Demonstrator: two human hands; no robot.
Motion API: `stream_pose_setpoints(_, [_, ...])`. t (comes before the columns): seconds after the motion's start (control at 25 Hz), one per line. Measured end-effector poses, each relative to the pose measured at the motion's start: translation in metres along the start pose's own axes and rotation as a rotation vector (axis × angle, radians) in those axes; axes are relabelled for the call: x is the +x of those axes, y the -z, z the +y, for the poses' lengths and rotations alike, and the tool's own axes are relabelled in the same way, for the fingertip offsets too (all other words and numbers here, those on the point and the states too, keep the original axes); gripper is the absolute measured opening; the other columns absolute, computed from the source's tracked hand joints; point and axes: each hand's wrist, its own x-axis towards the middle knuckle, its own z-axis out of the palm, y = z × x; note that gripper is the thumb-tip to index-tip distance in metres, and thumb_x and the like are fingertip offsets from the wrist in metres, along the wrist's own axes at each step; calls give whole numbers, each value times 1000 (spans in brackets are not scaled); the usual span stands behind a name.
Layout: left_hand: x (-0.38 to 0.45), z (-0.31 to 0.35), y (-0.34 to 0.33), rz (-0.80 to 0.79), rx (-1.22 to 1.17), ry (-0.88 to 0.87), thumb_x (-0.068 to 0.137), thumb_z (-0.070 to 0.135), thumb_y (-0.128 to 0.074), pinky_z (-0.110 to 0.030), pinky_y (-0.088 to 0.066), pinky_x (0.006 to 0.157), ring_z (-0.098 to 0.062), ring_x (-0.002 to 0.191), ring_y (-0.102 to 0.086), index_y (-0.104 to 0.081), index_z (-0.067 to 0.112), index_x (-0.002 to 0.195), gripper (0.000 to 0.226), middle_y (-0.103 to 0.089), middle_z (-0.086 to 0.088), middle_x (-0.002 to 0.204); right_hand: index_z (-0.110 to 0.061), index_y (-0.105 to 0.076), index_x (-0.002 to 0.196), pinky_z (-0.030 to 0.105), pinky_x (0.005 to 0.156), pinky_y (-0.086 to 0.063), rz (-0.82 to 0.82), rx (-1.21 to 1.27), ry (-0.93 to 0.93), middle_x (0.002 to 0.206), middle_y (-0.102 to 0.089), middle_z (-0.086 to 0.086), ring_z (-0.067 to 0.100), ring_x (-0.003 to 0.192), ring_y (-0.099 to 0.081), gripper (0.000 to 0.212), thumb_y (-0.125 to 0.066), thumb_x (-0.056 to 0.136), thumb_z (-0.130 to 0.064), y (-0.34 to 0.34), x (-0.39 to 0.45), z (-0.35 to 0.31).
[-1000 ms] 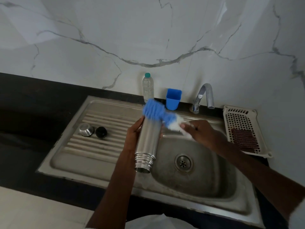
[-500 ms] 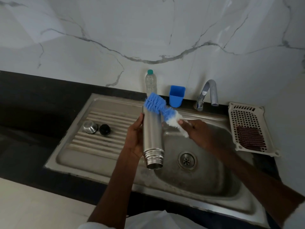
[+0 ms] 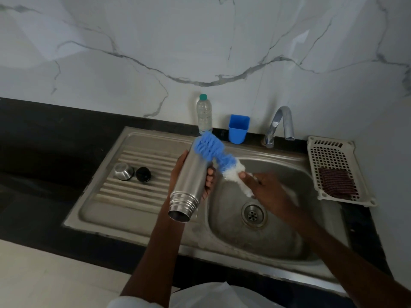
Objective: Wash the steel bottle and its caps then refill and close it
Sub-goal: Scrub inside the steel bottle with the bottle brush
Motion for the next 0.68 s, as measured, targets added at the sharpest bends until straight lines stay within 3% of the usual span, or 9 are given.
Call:
stream_pose_setpoints(0.12, [-3, -3, -1, 7, 32, 19, 100, 76, -38, -34, -63, 86, -25, 95, -75, -51, 7, 142, 82, -73, -16, 112, -14, -74, 77, 31, 65, -54, -7, -78, -43, 67, -72, 6, 15, 62, -69, 64, -49, 94, -70, -2, 16, -13])
stream_pose_setpoints(0.28, [-7, 11, 5, 20, 14, 18, 94, 84, -25, -28, -61, 88, -19, 96, -74, -52, 13, 139, 88, -73, -9, 111, -14, -68, 64, 28, 62, -48, -8, -42, 40, 54, -63, -2, 6, 51, -59, 58, -55, 94, -63, -11, -3, -7])
stream_pose_setpoints(0.4, [-13, 10, 2, 52, 47, 37, 97, 80, -30, -32, -64, 83, -23, 92, -76, -56, 6, 135, 87, -74, -14, 108, -14, -71, 68, 29, 66, -53, 36, -16, -14, 61, -69, 2, 12, 57, -66, 61, -54, 95, -67, -15, 1, -11])
stream_pose_setpoints(0.52, [-11, 5, -5, 287, 146, -118, 98, 68, -54, -38, -65, 68, -25, 81, -74, -55, 4, 139, 77, -72, -15, 102, -19, -69, 65, 10, 56, -45, -23, -100, -3, 54, -65, -6, 1, 53, -62, 57, -53, 97, -62, -19, 2, -31])
stream_pose_setpoints(0.56, [-9, 6, -8, 381, 124, -209, 95, 66, -61, -39, -64, 68, -25, 81, -73, -54, 5, 141, 77, -71, -13, 104, -19, -68, 64, 9, 54, -44, -24, -99, -3, 52, -64, -6, 0, 50, -60, 55, -55, 97, -61, -17, -2, -30])
stream_pose_setpoints(0.68, [-1, 4, -9, 531, -57, -347, 84, 55, -82, -54, -61, 88, -33, 101, -73, -53, 8, 147, 83, -72, -16, 115, -18, -72, 75, 22, 55, -50, 39, 8, -88, 58, -68, -4, 3, 48, -61, 41, -64, 96, -53, -6, -18, -20])
